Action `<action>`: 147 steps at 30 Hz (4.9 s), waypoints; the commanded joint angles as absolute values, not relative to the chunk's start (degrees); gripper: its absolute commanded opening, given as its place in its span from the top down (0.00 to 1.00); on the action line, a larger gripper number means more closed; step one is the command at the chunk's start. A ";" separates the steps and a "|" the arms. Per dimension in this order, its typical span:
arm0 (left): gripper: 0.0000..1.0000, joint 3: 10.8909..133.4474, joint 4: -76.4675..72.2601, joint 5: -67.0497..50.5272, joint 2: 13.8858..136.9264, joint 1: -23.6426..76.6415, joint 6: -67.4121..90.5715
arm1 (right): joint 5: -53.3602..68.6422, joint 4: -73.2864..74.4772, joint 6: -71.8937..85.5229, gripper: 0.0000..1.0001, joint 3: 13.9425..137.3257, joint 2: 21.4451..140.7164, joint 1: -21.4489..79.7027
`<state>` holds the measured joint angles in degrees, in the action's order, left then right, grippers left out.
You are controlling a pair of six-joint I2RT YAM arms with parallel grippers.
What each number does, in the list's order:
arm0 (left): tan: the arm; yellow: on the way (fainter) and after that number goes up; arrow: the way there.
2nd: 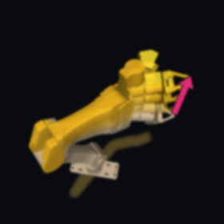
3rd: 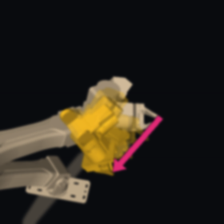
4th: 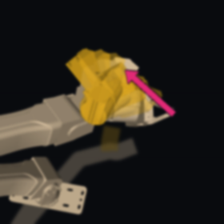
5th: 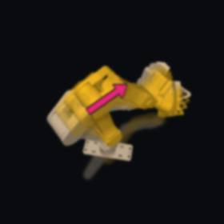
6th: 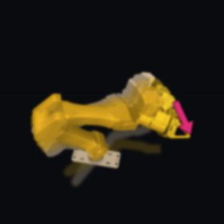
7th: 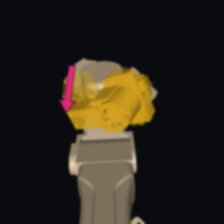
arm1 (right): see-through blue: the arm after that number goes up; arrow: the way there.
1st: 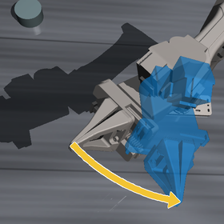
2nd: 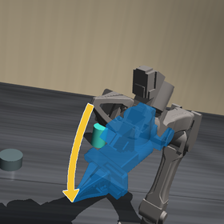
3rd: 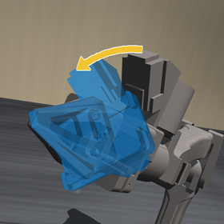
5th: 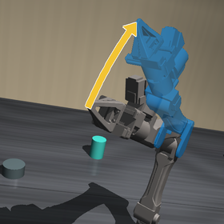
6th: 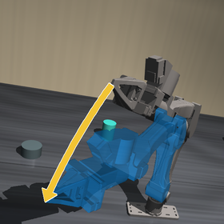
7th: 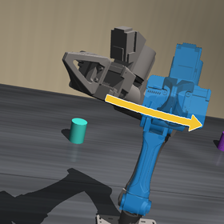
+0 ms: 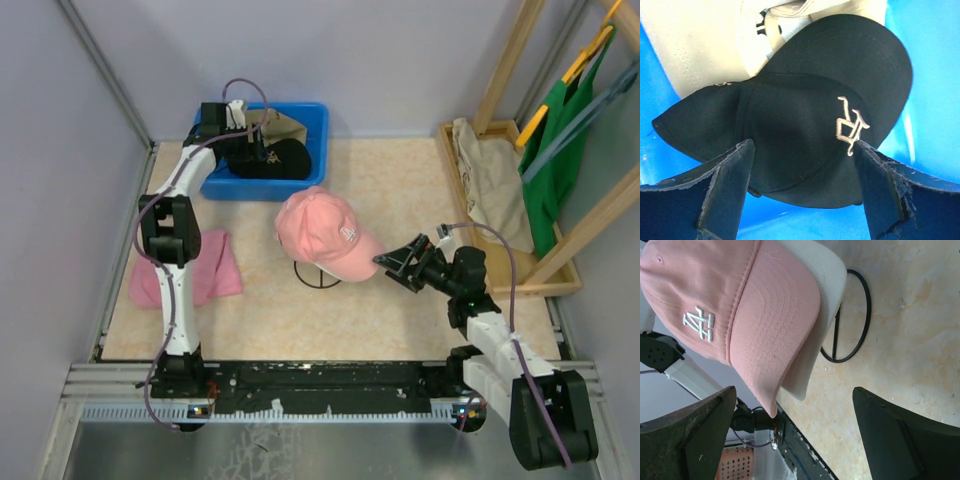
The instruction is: Stack the hats
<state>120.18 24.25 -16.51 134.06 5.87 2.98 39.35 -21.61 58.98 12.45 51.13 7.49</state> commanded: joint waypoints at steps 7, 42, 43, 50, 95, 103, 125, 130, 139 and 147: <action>0.11 123.40 27.33 -6.11 137.82 7.77 -1.14 | 40.98 -26.67 60.05 0.01 13.93 51.59 6.84; 1.00 125.42 33.46 -23.50 113.15 2.37 -1.44 | 32.24 1.36 40.29 0.02 30.96 38.96 6.93; 1.00 125.08 33.84 -24.72 111.87 2.32 -1.41 | 33.13 0.80 39.44 0.02 31.61 38.94 7.03; 1.00 123.05 37.58 -36.28 103.92 2.34 -1.32 | 37.37 -4.03 34.31 0.05 38.11 42.37 12.24; 1.00 113.22 54.67 -41.69 87.44 17.67 -8.14 | 40.27 -1.90 26.46 0.48 77.20 74.45 27.14; 1.00 115.52 55.81 -39.55 88.68 18.02 -9.33 | 42.46 -1.12 28.01 0.54 75.50 74.17 27.16; 1.00 117.42 55.05 -41.74 90.69 18.19 -9.25 | 43.97 -7.78 34.45 0.99 69.88 74.03 27.18; 0.78 115.93 50.89 -30.54 89.75 17.83 -6.50 | 42.56 -11.94 39.74 1.00 68.40 71.30 27.16; 0.09 86.15 27.10 -8.09 73.37 3.38 8.45 | 36.48 -19.76 59.24 1.00 68.42 69.42 27.16; 0.05 67.47 19.95 -14.75 72.05 -2.50 11.97 | 34.84 -25.57 66.00 1.00 66.53 71.48 27.16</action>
